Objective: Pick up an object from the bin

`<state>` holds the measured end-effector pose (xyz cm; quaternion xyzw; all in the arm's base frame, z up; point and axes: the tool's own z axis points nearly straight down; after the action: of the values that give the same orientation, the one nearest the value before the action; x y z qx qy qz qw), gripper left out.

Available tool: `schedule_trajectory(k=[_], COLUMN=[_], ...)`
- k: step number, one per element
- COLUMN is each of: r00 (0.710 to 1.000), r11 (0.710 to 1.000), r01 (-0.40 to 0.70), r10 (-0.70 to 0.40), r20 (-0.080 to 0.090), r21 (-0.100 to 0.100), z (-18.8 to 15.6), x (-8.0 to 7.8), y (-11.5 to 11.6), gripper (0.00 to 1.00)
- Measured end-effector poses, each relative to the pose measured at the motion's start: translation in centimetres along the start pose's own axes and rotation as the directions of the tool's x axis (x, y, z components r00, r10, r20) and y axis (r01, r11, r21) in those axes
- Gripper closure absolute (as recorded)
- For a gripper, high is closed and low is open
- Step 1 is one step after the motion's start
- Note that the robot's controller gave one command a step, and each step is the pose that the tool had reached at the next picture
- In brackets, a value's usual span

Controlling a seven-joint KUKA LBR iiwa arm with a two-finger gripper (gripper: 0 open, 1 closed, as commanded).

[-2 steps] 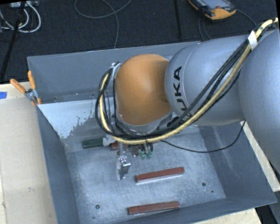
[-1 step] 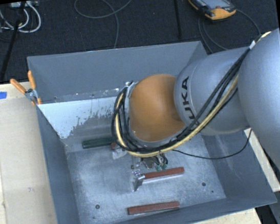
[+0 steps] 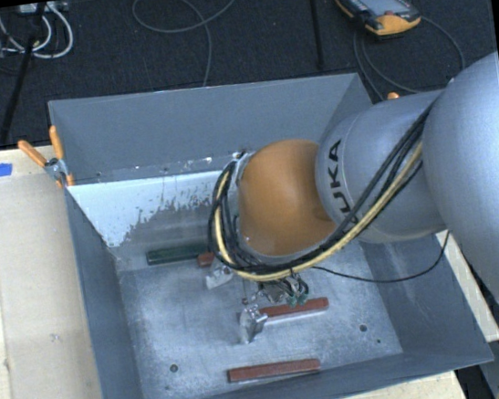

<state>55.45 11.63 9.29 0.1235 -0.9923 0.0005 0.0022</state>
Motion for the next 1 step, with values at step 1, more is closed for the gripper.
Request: schedule_trajectory(k=[1], r00=[0.996], r11=[0.996], r01=[0.087], r10=[-0.087], r20=[0.003], r21=[-0.001], z=[0.91], x=[2.47], y=[-2.97], gripper=[0.0])
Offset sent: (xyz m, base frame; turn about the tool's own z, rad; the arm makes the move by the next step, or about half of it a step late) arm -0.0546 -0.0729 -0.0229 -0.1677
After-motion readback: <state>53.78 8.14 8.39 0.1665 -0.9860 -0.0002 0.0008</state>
